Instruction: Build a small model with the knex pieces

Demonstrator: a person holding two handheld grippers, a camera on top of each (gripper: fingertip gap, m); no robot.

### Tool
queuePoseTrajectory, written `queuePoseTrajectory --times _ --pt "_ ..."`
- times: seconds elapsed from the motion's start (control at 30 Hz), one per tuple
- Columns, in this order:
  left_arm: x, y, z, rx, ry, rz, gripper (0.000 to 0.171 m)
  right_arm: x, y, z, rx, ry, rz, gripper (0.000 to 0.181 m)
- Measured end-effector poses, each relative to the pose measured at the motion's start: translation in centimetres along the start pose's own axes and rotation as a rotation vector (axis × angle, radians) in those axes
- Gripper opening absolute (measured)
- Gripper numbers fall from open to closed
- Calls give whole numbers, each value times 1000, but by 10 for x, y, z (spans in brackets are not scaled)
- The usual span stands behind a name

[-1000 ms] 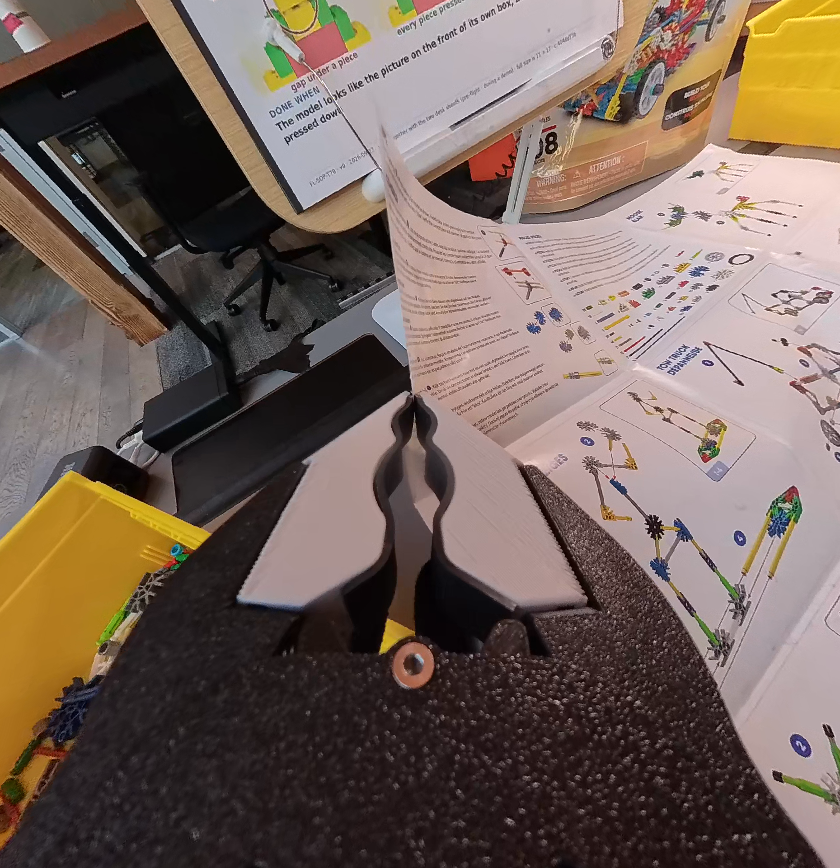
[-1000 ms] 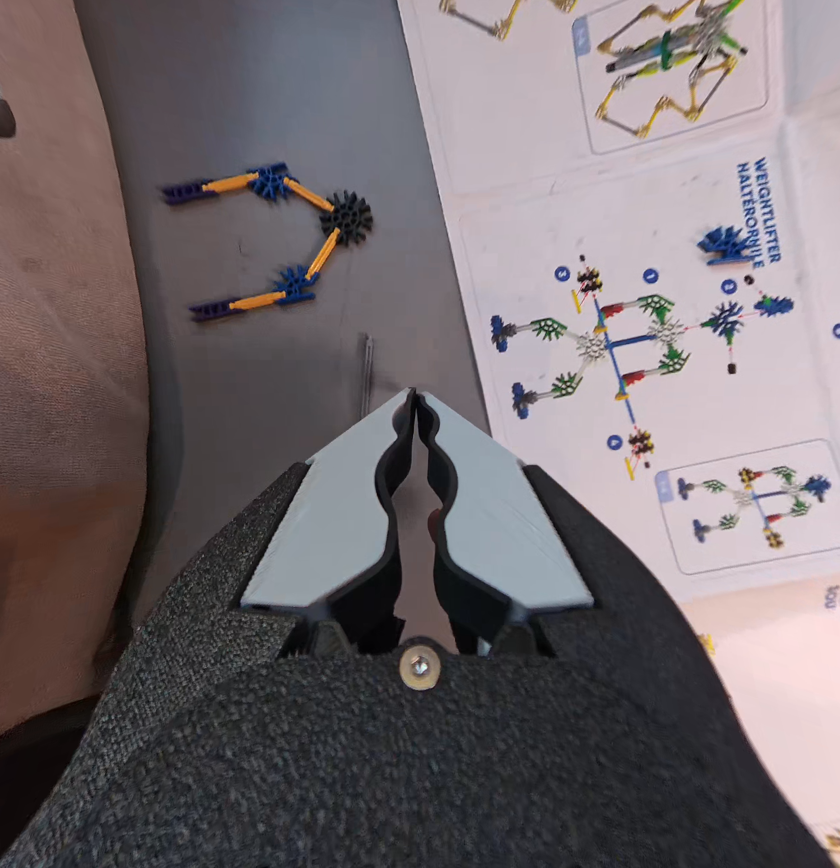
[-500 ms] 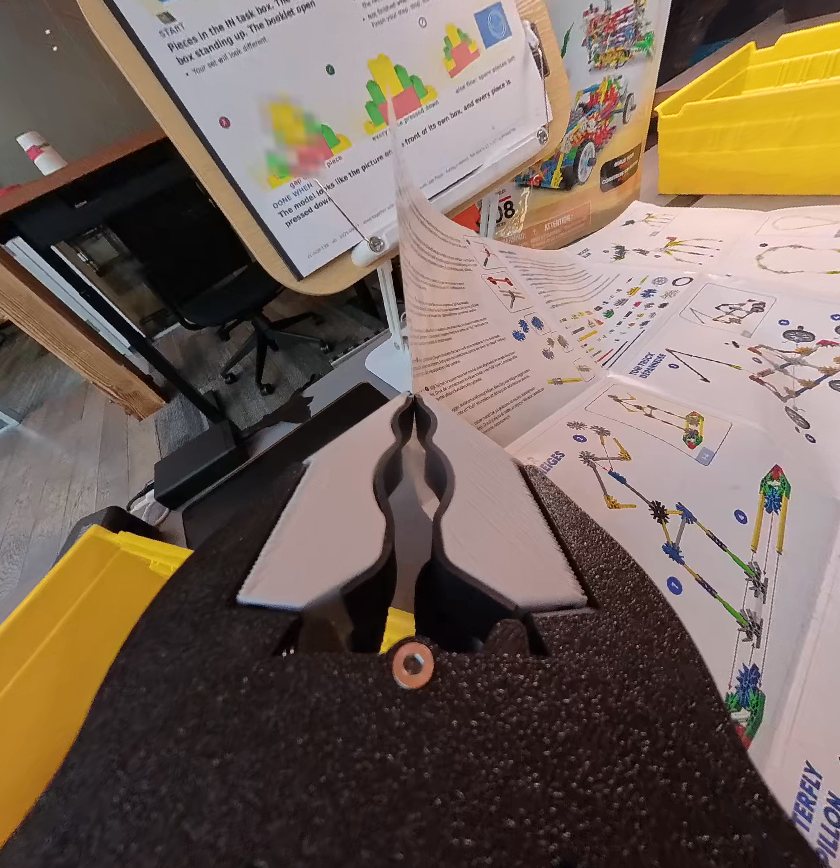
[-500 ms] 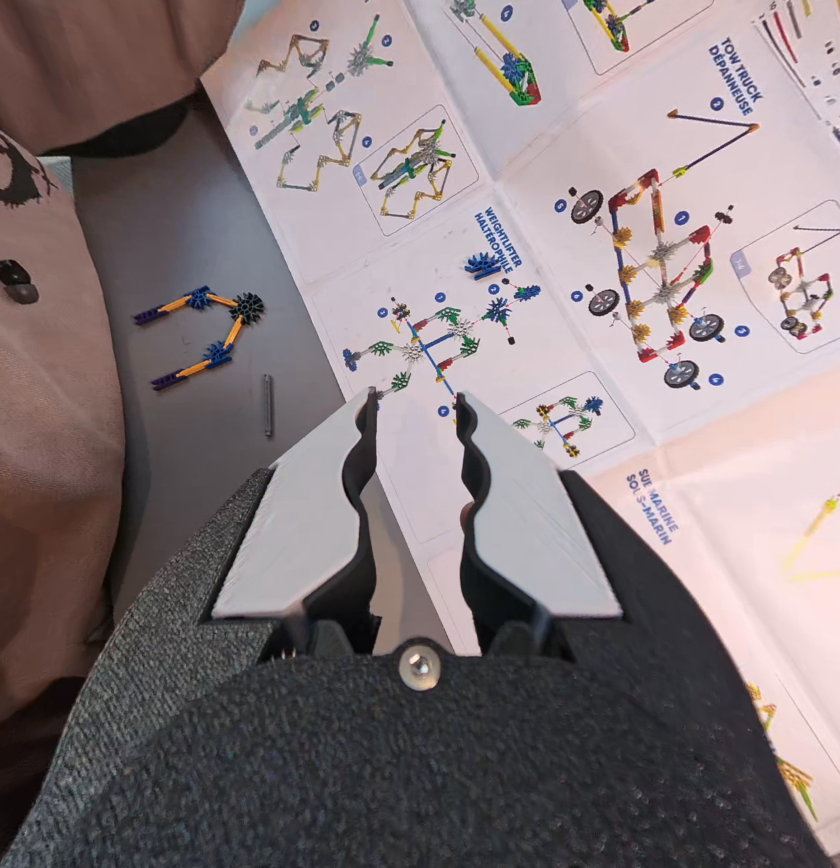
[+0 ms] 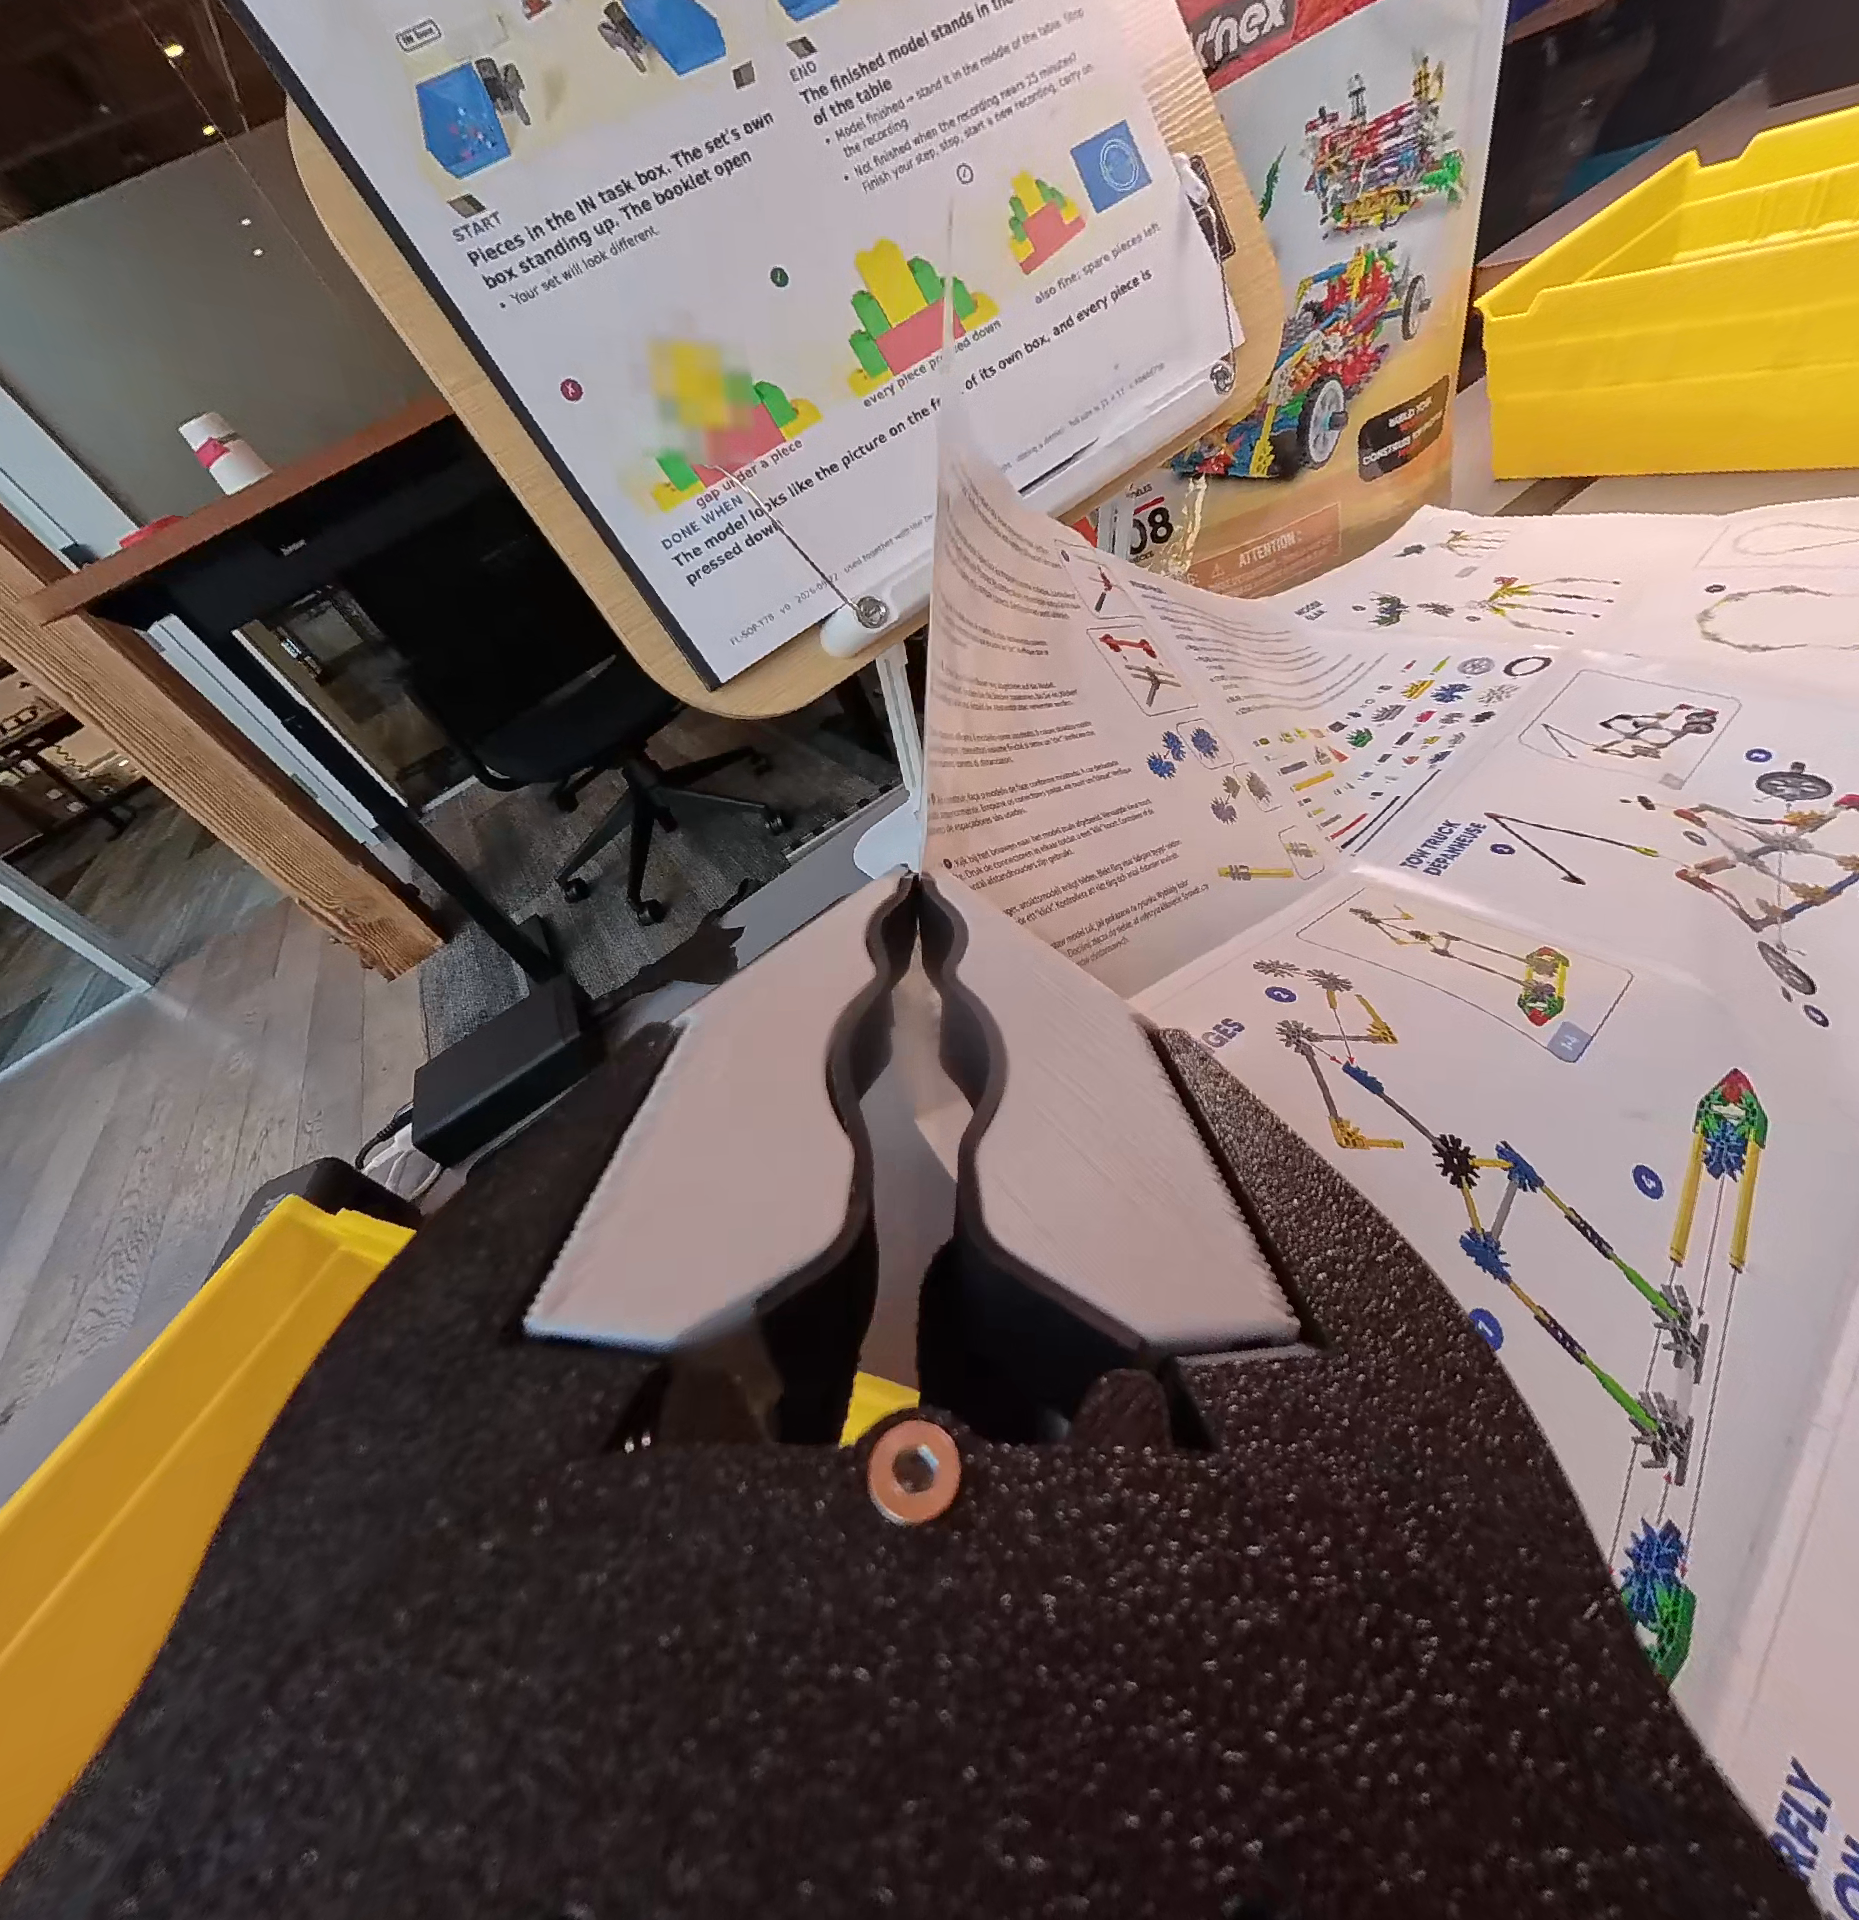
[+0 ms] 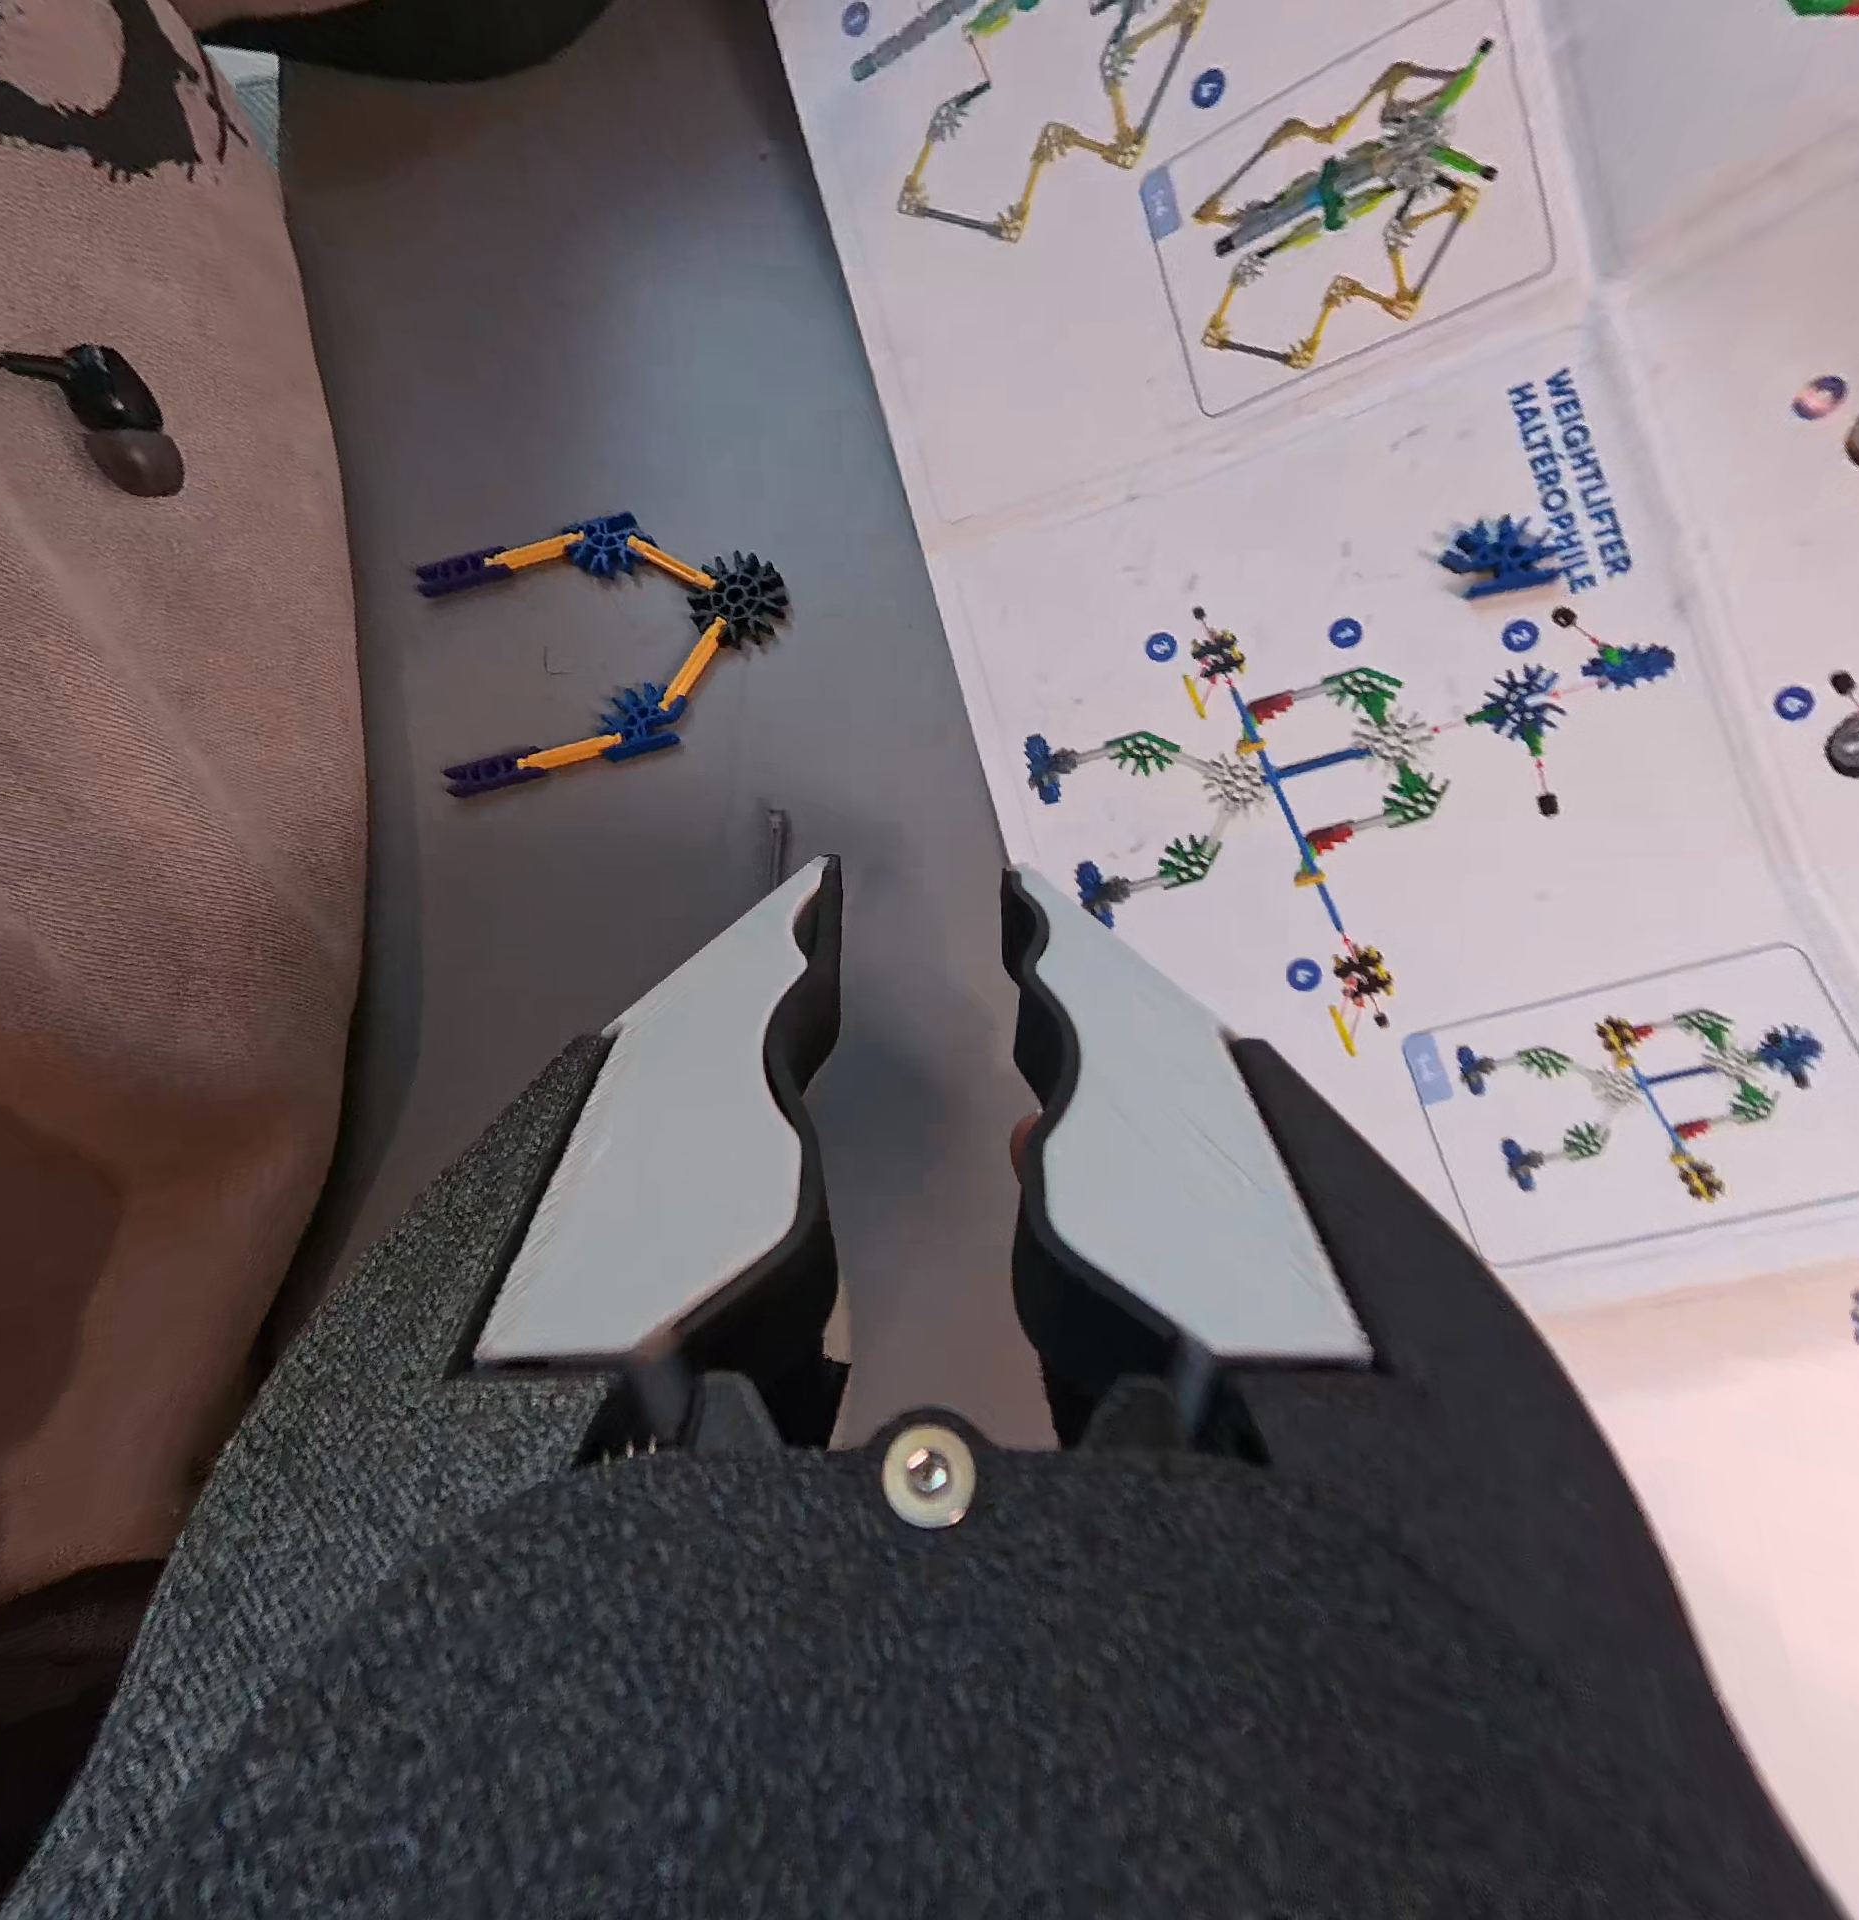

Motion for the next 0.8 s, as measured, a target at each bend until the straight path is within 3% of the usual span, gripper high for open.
queuePoseTrajectory --times 0.17,0.33,0.47,0.5,0.57,0.67,0.8 --pt "4 0 -2 8 11 -13 0 2 20 20 43 -99 105 28" --pt "5 0 -2 12 11 -18 0 -4 24 29 46 -147 179 3" --pt "6 0 -1 14 12 -22 0 -5 22 34 55 -158 169 3" --pt "6 -1 -1 14 12 -23 0 -3 20 31 46 -149 141 11" --pt "6 0 -1 14 12 -25 0 8 12 14 -3 -91 48 22" --pt "7 0 -2 13 15 -27 0 31 5 -35 -172 19 -107 23" --pt "9 0 -5 10 22 -33 0 46 23 -83 -295 50 -132 30"
Point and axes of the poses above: each gripper's, where its closed fingertips meet, y out along the fingers, x out of its top, z = x × y across the jaws, the point moved 5 cm from there along -y, back along the fingers, and after that the axes turned 1 degree about -z, right-handed, at the moved point
